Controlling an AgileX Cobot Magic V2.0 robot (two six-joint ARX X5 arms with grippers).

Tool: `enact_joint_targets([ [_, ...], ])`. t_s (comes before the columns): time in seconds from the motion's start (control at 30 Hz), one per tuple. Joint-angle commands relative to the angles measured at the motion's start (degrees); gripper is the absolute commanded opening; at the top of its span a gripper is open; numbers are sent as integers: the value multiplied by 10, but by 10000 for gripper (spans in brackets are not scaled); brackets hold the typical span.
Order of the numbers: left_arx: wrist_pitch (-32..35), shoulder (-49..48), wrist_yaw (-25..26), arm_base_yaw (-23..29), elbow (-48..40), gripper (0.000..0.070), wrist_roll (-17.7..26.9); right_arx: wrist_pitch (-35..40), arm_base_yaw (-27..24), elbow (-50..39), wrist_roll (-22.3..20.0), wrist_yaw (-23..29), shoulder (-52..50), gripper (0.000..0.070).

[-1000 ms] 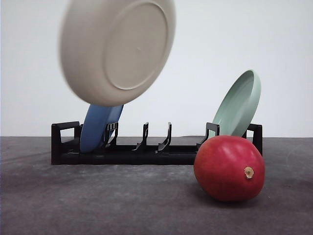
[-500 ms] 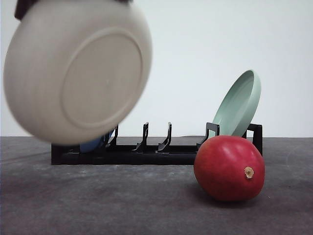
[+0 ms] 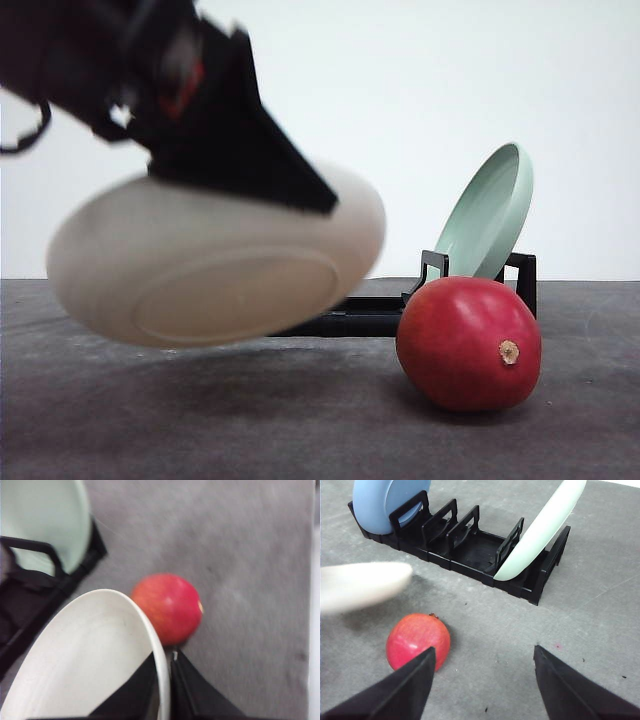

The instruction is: Place pomegranate in white plate

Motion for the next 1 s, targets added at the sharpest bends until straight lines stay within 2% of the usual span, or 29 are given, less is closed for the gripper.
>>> enact_joint_targets([
  [0.0, 10, 18, -22, -14, 3, 9, 59, 4, 3, 8, 1, 1, 1, 383],
  [0.1, 10, 41, -63, -28, 3, 9, 75, 4, 3, 8, 1, 1, 1, 383],
  [0.2, 10, 62, -82, -35, 3, 9, 77, 4, 3, 8, 1, 1, 1, 382],
  [0.47, 5, 90, -83, -42, 3, 10, 69, 6, 3, 8, 1, 3, 1, 383],
  [0.7, -11, 90, -82, -42, 4, 31, 26, 7, 2, 8, 1, 5, 1, 383],
  [0.77, -23, 90, -82, -43, 4, 70, 13, 7, 2, 8, 1, 6, 1, 383],
  [0.87, -38, 90, -82, -44, 4, 176, -10, 8, 3, 8, 1, 16, 1, 383],
  [0.97, -51, 90, -82, -44, 4, 203, -23, 9, 3, 8, 1, 16, 1, 382],
])
